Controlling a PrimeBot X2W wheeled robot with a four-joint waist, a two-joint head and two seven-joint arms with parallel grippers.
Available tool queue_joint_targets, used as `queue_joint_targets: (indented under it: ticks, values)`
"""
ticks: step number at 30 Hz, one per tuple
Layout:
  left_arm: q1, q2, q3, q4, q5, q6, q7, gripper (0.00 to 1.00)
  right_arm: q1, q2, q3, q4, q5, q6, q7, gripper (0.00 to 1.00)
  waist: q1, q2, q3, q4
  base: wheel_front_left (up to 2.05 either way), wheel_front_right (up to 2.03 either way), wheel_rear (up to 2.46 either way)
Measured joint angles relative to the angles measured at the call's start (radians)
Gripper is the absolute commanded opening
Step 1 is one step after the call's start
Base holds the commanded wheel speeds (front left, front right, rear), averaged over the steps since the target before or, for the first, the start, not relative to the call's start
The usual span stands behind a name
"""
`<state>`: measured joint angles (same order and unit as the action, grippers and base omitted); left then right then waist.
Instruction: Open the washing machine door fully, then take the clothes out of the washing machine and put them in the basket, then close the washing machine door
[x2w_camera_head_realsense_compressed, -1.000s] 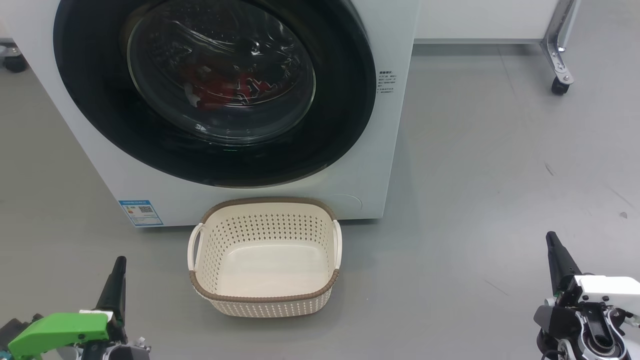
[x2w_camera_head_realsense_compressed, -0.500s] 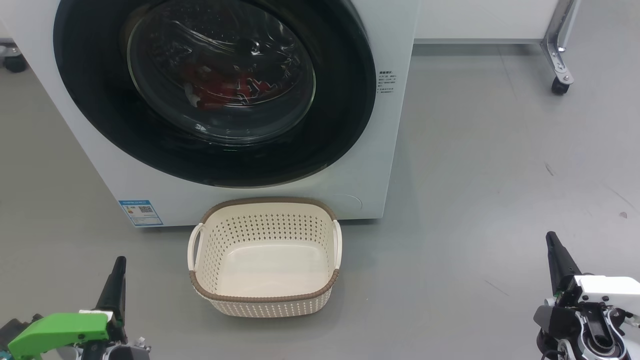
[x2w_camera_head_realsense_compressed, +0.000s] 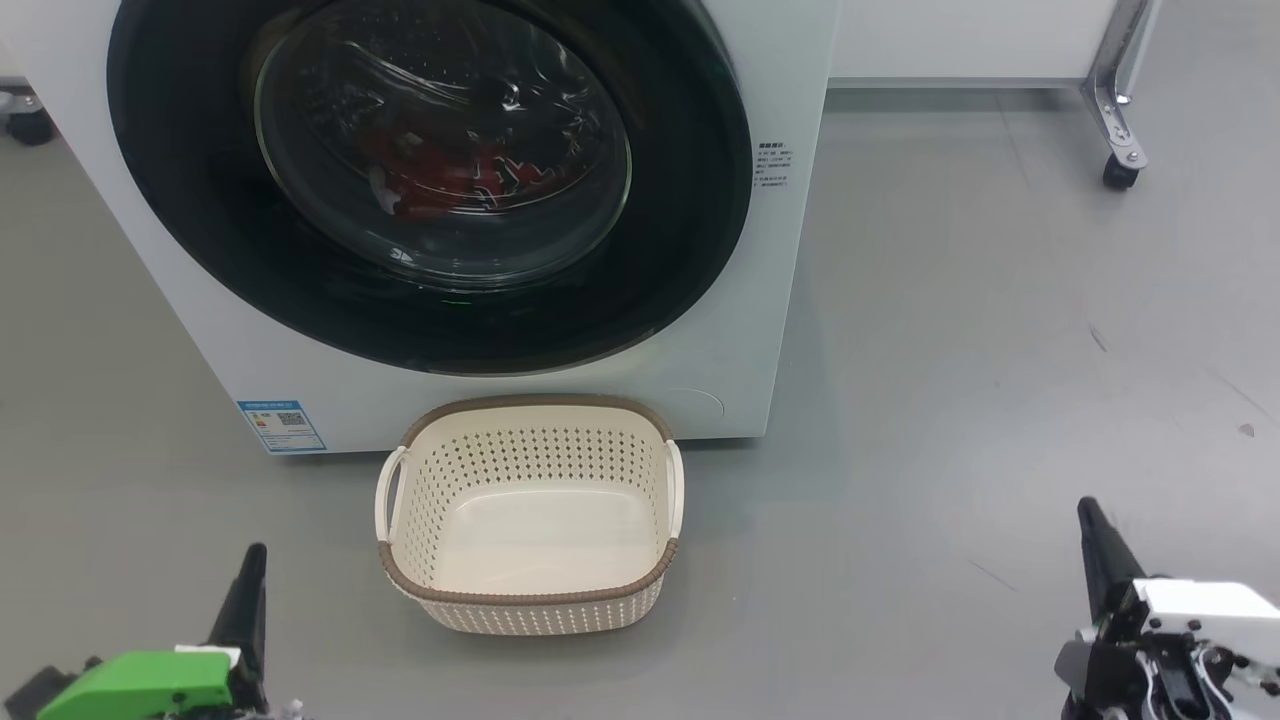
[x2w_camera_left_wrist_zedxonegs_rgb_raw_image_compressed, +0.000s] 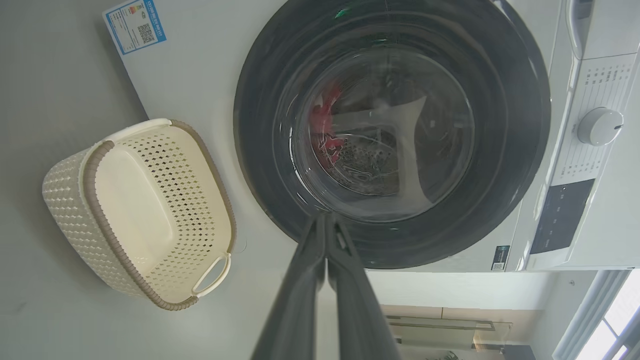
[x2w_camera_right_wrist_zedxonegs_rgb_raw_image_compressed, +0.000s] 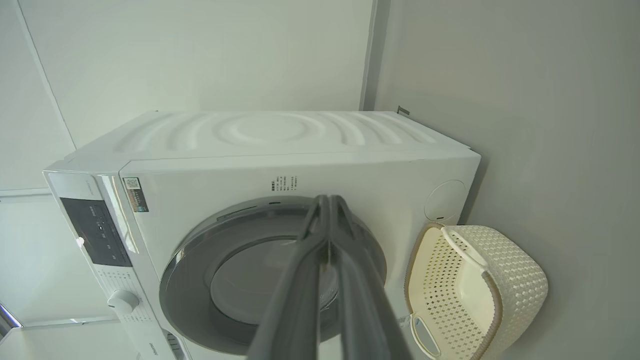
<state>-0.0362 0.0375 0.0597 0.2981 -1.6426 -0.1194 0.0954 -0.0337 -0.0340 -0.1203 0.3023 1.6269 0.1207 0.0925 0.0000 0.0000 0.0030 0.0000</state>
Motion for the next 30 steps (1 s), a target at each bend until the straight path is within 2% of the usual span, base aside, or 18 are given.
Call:
queue_joint_targets:
  ticks: [22, 30]
  values:
    - [0.022, -0.011, -0.033, -0.032, 0.016, 0.0, -0.037, 1.0, 0.022, 0.0, 0.002, -0.006, -0.035, 0.0, -0.025, 1.0, 0.0, 0.0, 0.002, 0.0, 0.0, 0.0, 0.0]
    - [0.021, -0.006, -0.056, -0.053, 0.072, 0.0, -0.063, 1.0, 0.021, -0.016, 0.01, -0.015, -0.074, 0.0, -0.046, 1.0, 0.0, 0.0, 0.002, 0.0, 0.0, 0.0, 0.0]
